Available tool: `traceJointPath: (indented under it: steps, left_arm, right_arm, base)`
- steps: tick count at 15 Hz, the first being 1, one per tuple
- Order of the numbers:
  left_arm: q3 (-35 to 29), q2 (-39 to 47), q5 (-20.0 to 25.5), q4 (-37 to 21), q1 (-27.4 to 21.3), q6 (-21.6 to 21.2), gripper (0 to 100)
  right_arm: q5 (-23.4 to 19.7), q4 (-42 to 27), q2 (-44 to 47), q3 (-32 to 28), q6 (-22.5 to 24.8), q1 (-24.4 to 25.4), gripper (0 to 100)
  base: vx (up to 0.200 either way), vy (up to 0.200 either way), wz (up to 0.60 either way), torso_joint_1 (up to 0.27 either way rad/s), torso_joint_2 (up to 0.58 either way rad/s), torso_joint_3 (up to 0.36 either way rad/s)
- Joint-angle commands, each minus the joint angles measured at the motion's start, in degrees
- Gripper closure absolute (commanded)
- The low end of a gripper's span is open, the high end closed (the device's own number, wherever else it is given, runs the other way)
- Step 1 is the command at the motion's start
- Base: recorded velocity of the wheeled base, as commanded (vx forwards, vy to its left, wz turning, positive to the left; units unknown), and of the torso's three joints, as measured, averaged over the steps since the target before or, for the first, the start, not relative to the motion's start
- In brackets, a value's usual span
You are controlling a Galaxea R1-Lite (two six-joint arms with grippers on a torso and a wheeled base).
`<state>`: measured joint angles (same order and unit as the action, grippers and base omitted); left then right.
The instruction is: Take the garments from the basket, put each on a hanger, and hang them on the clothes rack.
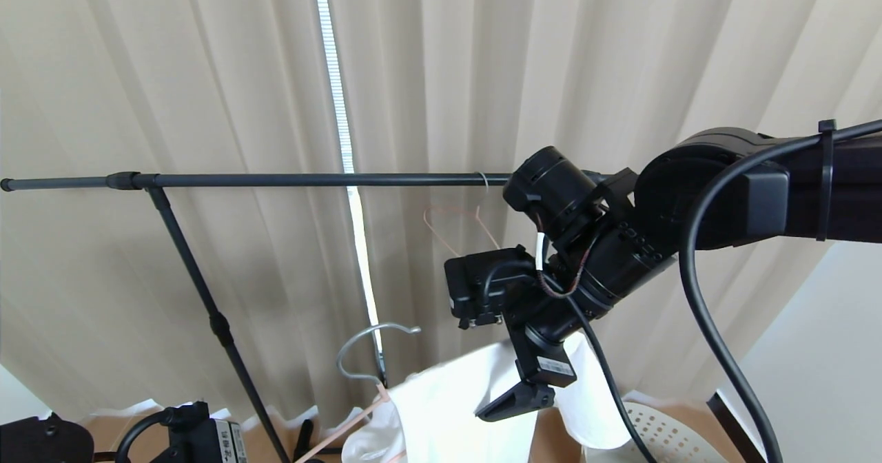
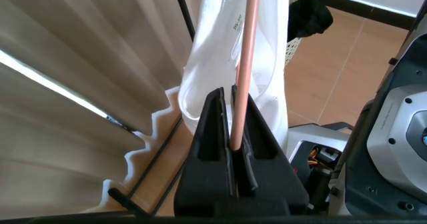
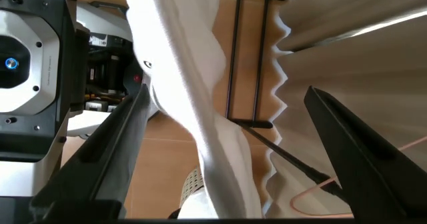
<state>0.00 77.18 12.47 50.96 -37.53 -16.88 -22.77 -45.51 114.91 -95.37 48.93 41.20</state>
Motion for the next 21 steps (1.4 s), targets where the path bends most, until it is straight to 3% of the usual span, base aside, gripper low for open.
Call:
traceJointPath:
  steps: [1,16,17,21]
  left_arm:
    - [0.0,-0.1,0.01,0.02,0.01,0.01,100]
    - [0.0,-0.19,-0.08,0.37,0.01,0.1,100]
    - [0.0,-0.19,-0.08,0.37,0.01,0.1,100]
    - [0.0,-0.19,-0.08,0.37,0.01,0.1,100]
  right_arm:
    - [0.01,-0.02,0.49,0.01,0.02,0.1,0]
    - [0.45,-0.02,1.37,0.01,0.81,0.54,0]
    - [0.45,-0.02,1.37,0.01,0.81,0.54,100]
    - [0.45,-0.02,1.02,0.01,0.9,0.54,100]
  base:
    - [0.0,0.0,0.0,0.0,0.0,0.0]
    - [0.0,0.0,0.0,0.0,0.0,0.0]
    - [0.0,0.0,0.0,0.0,0.0,0.0]
    - [0.0,0.0,0.0,0.0,0.0,0.0]
